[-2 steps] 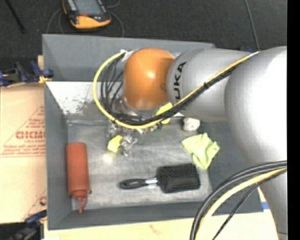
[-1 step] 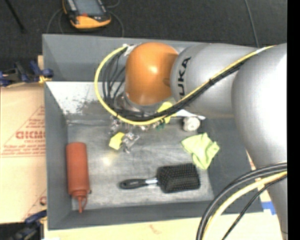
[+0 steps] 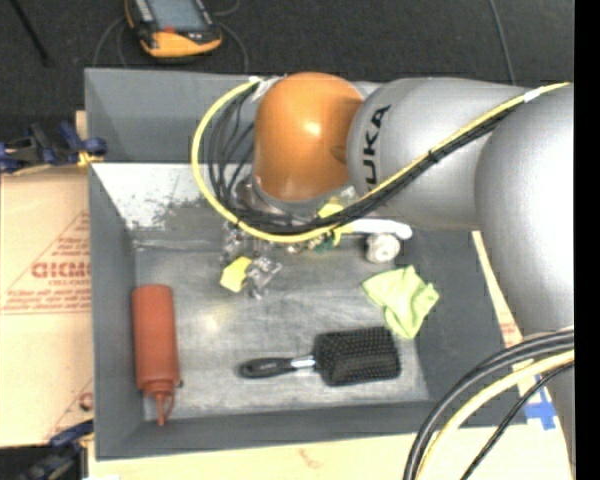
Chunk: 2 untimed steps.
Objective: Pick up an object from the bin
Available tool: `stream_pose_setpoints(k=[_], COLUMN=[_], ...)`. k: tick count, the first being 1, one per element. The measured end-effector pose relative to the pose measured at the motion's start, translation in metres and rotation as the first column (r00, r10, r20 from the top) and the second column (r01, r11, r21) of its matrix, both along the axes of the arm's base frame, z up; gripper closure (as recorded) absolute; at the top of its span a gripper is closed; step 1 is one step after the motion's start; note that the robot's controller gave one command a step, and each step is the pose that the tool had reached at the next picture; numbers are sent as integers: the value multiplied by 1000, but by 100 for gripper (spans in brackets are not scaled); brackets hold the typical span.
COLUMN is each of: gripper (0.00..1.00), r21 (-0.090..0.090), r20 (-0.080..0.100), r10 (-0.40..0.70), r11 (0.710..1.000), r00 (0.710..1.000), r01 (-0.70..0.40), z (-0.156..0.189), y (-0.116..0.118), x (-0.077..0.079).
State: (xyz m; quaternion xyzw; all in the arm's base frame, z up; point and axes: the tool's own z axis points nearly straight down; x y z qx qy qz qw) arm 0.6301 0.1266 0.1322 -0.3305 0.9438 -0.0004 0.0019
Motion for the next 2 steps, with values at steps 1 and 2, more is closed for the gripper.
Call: stream_pose_setpoints(k=[1,2], gripper=[100,100], r21=[0,0], r20=[1,0], r10=[-1,-2], r11=[1000,1000], r00=[1000,1000], r01=[1,2], z=[14,29], y=[0,0], x=[0,0])
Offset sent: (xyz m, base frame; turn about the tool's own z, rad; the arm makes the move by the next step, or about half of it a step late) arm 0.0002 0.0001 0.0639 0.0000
